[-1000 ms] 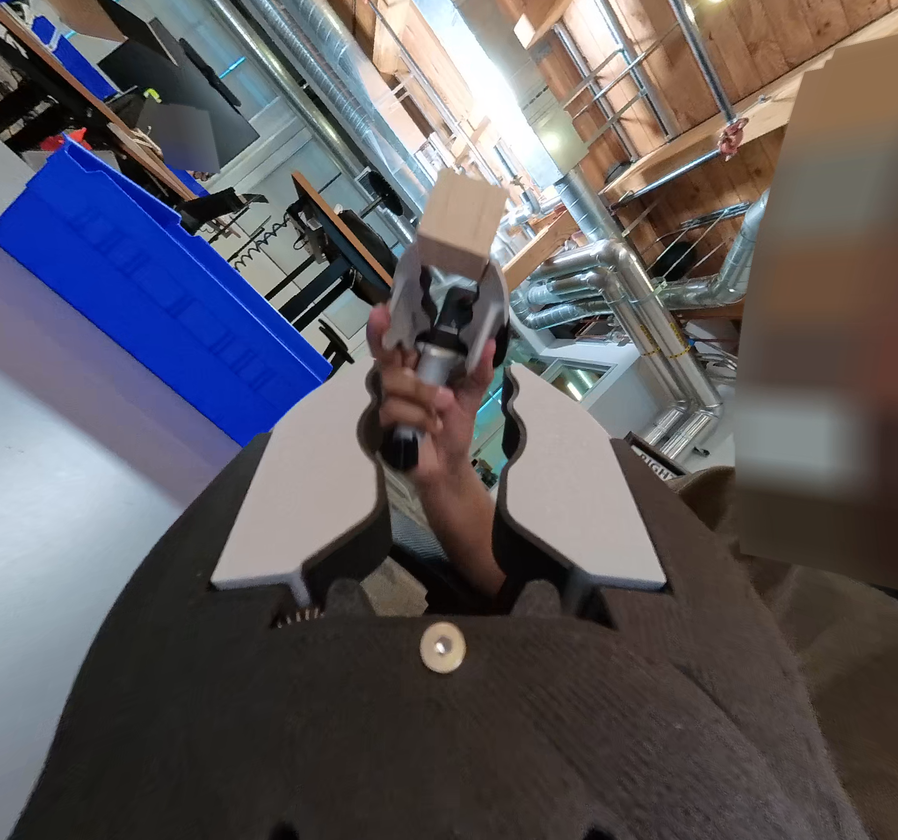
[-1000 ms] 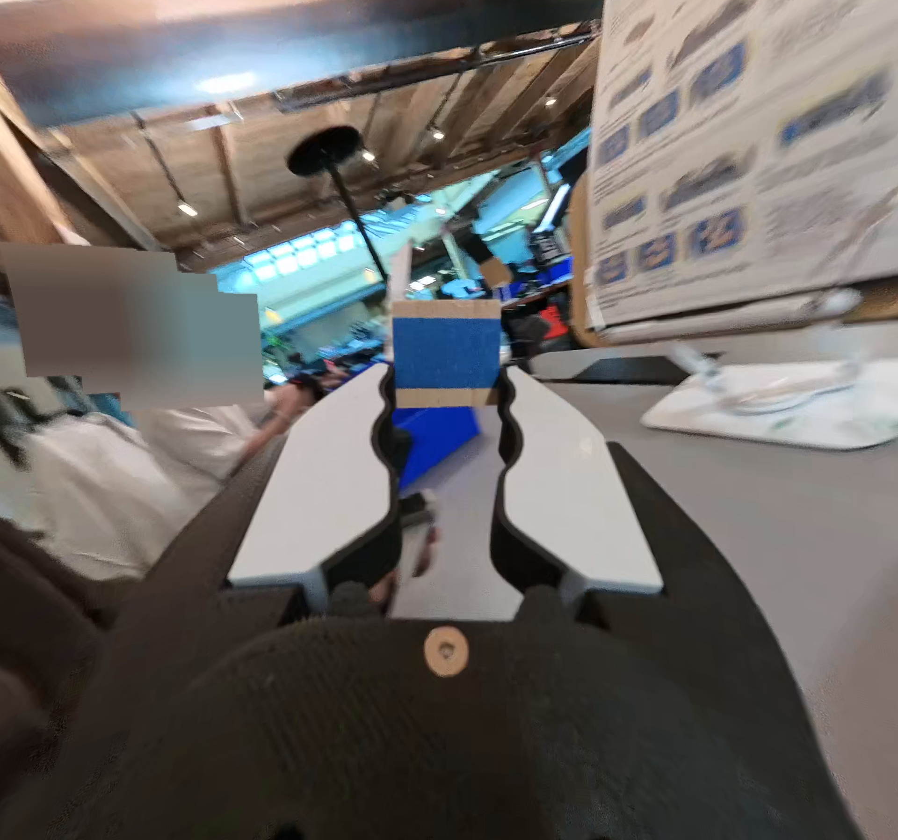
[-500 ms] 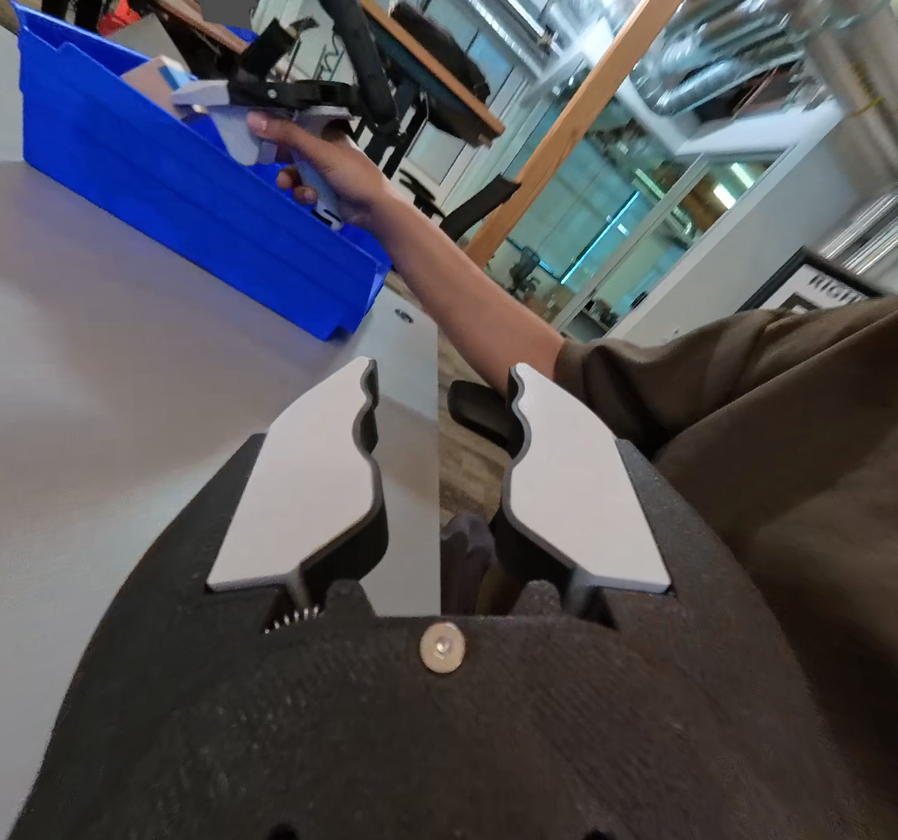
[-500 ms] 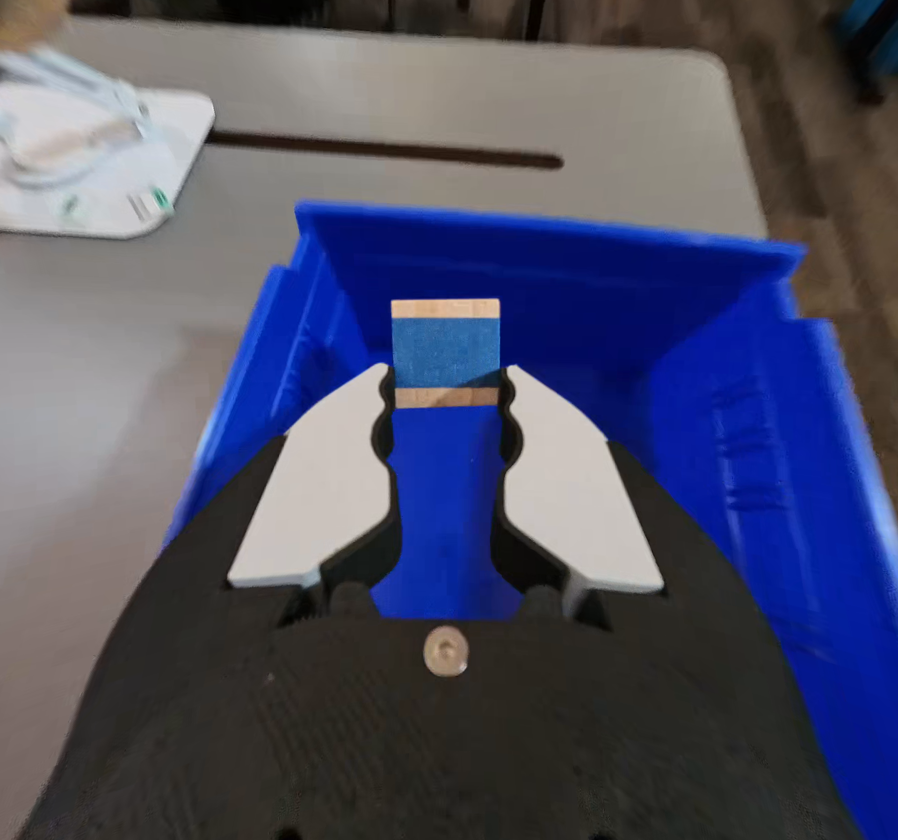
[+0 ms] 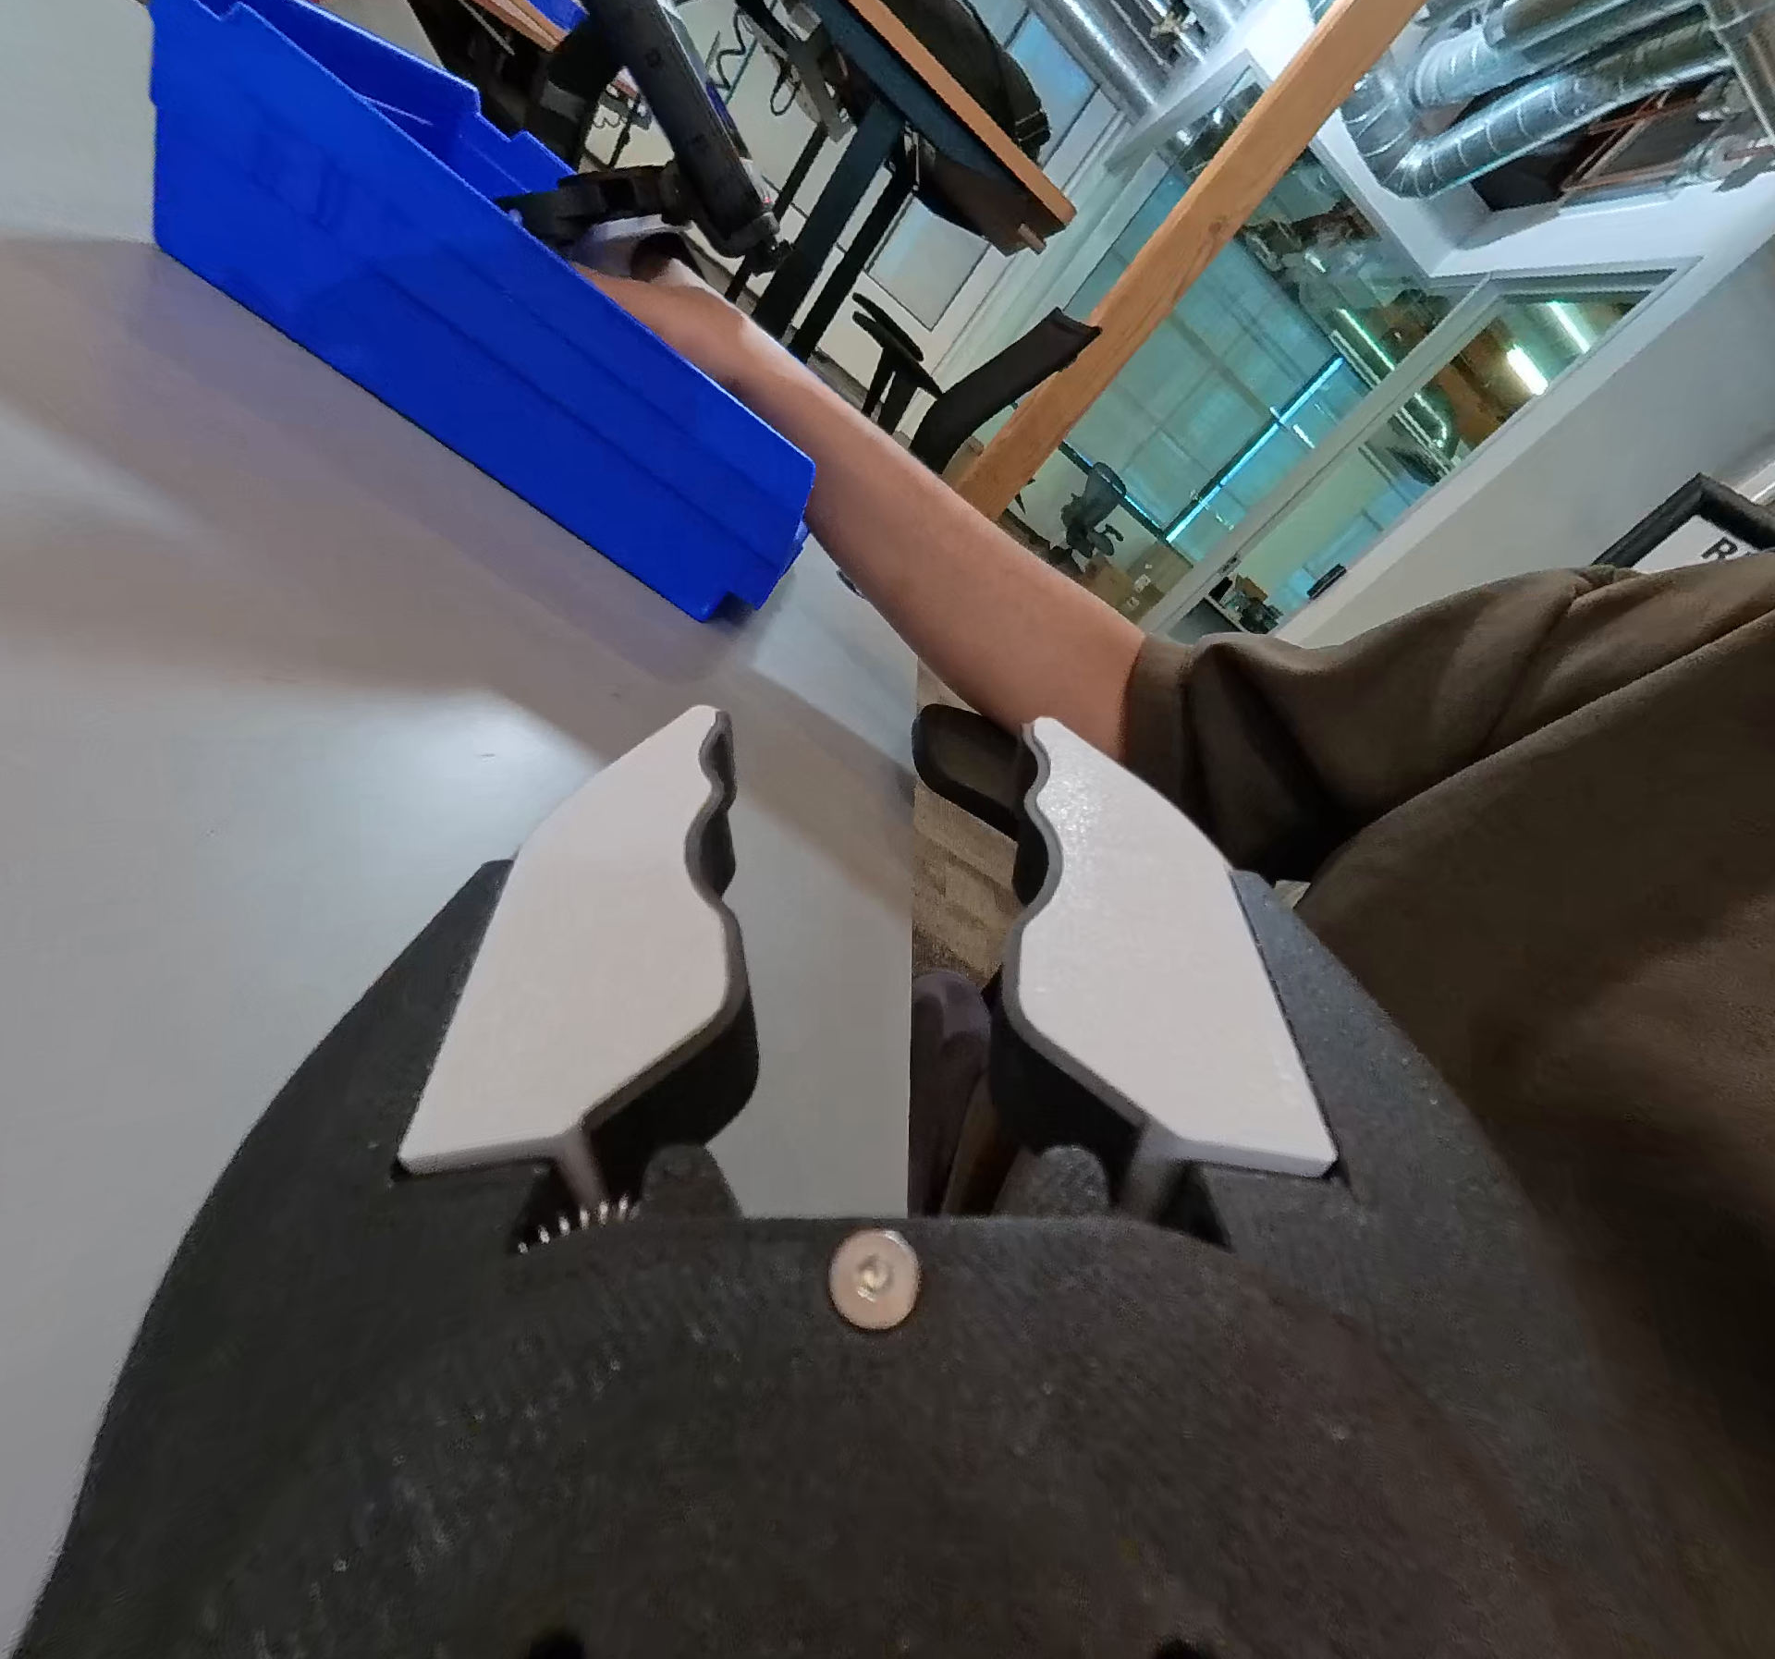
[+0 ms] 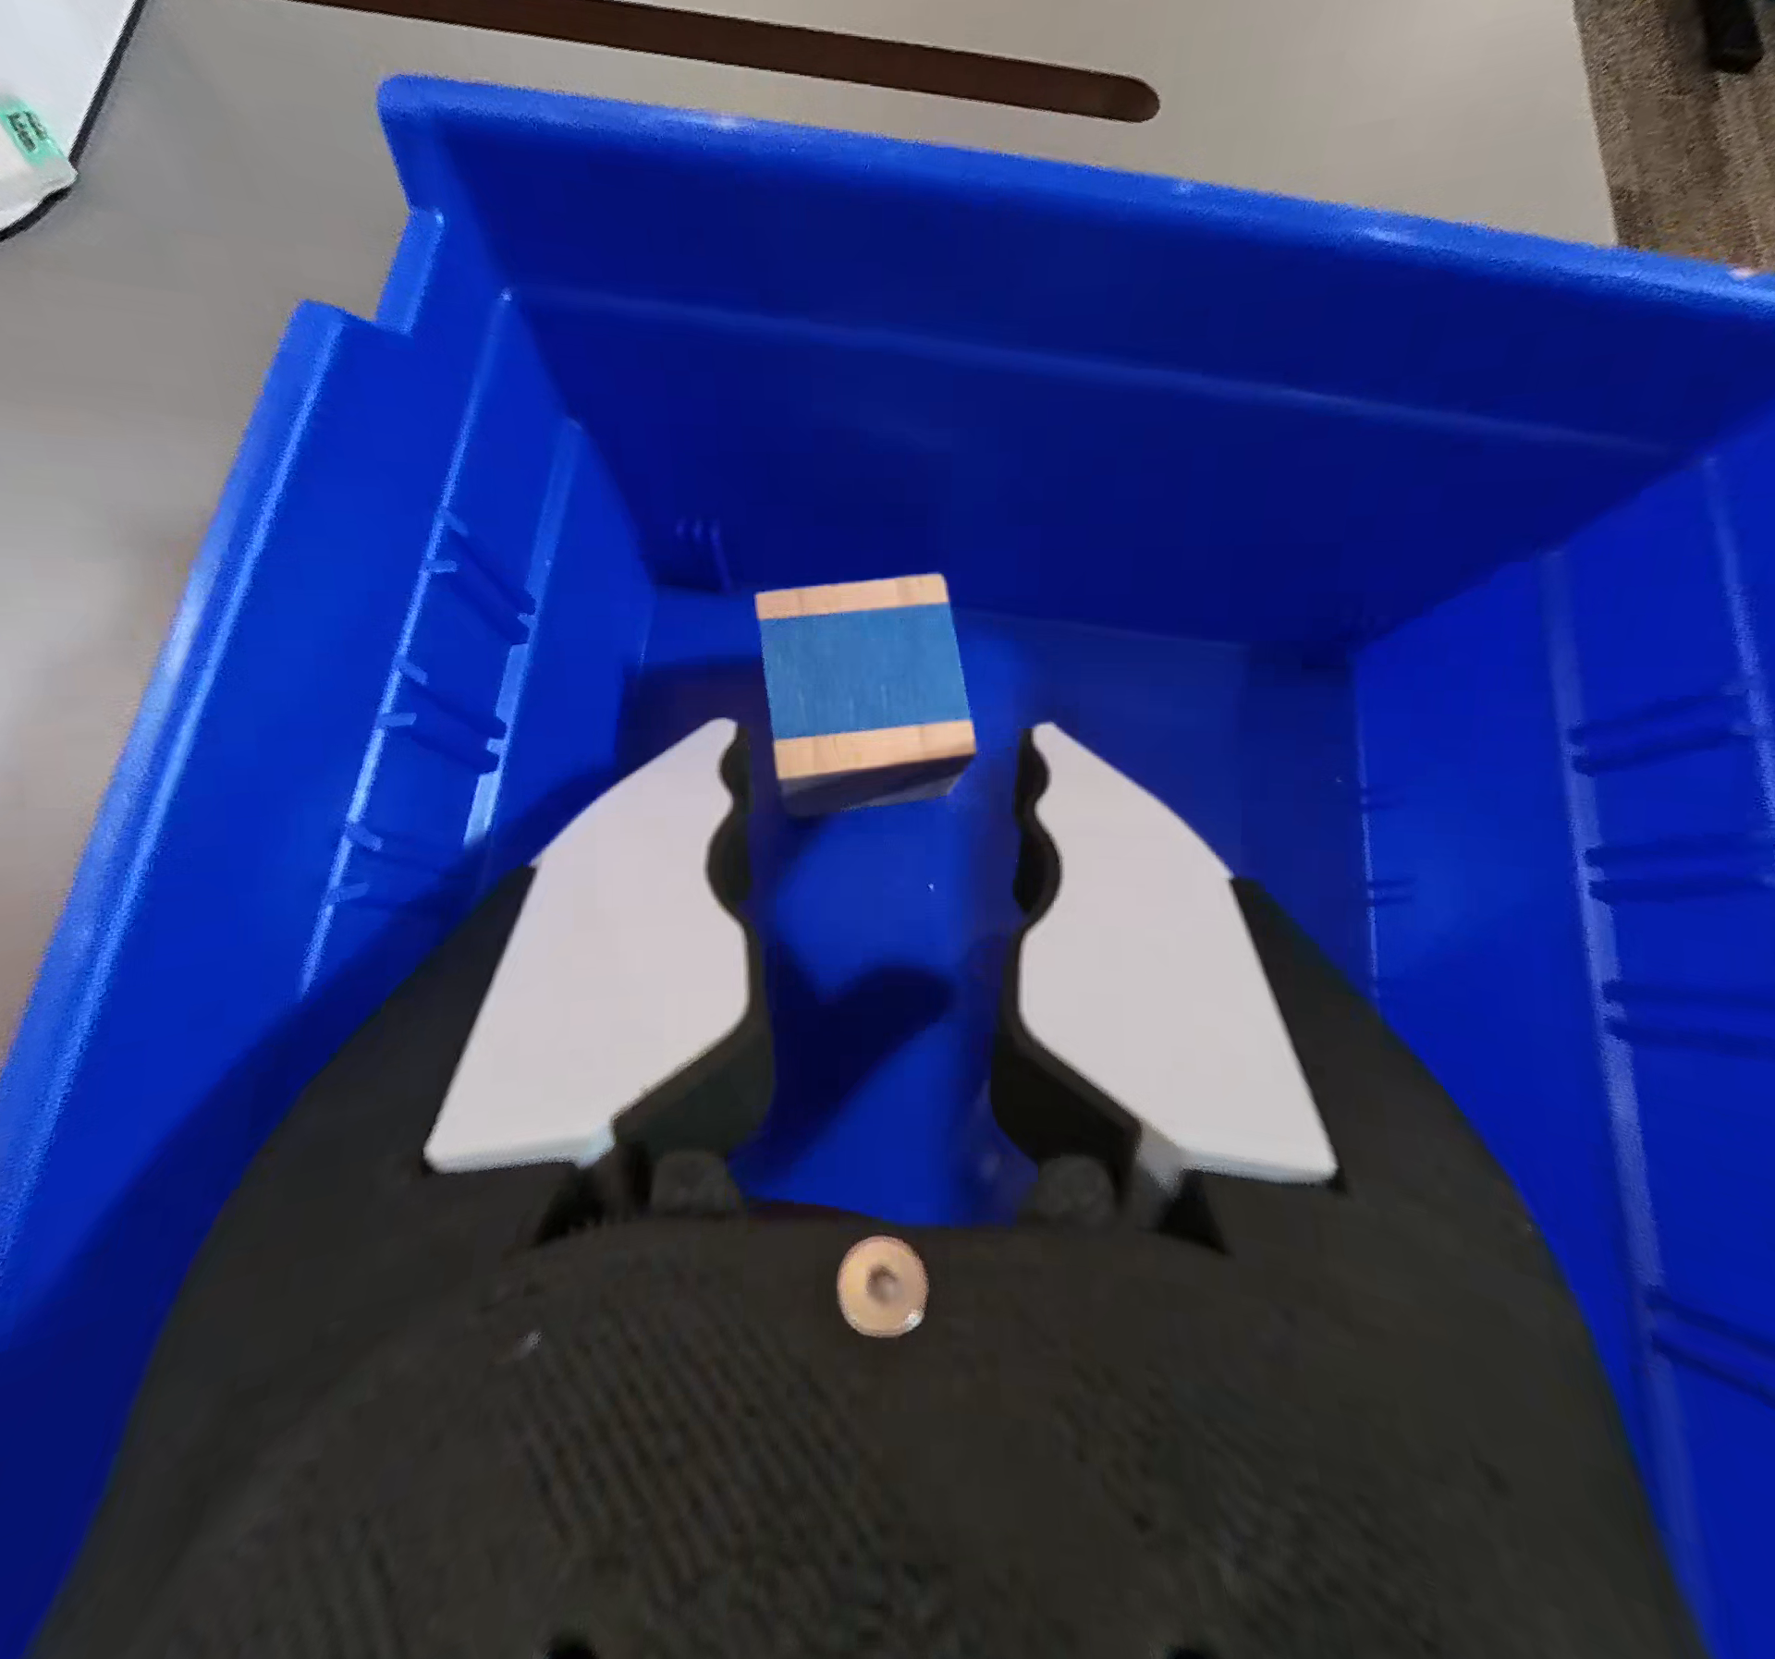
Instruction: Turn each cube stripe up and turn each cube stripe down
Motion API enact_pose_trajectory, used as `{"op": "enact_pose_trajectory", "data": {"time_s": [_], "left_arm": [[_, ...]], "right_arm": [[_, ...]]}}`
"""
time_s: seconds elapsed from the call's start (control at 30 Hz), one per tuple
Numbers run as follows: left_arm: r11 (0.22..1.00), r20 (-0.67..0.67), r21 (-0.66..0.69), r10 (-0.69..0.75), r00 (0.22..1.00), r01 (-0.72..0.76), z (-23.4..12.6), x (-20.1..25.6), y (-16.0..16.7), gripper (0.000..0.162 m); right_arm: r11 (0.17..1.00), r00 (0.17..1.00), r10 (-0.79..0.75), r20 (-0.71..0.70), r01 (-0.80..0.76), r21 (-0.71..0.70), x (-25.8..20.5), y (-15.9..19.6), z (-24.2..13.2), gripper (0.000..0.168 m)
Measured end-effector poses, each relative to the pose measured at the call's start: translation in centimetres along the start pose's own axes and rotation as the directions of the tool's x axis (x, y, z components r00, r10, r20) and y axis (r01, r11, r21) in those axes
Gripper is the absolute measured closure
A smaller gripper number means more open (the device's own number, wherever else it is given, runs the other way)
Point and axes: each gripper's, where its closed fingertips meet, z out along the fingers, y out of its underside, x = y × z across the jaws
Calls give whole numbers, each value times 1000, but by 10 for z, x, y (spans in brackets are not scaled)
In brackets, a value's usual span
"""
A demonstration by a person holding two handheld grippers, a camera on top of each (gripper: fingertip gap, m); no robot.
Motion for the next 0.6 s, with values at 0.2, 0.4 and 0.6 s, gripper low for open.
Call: {"op": "enact_pose_trajectory", "data": {"time_s": [0.2, 0.4, 0.6], "left_arm": [[1000, 21, 24, 2, 1000, -3, -10, -1, -6, 106], [995, 123, 51, 80, 989, -87, -35, -10, -25, 102], [979, 270, 137, 109, 957, -151, -78, -32, -59, 92]], "right_arm": [[996, 998, -8, -58, 13, 89, 7, -24, -29, 110], [962, 999, -8, -37, 18, 272, -15, -76, -95, 111], [914, 988, -122, 91, 76, 400, -91, -103, -147, 111]]}}
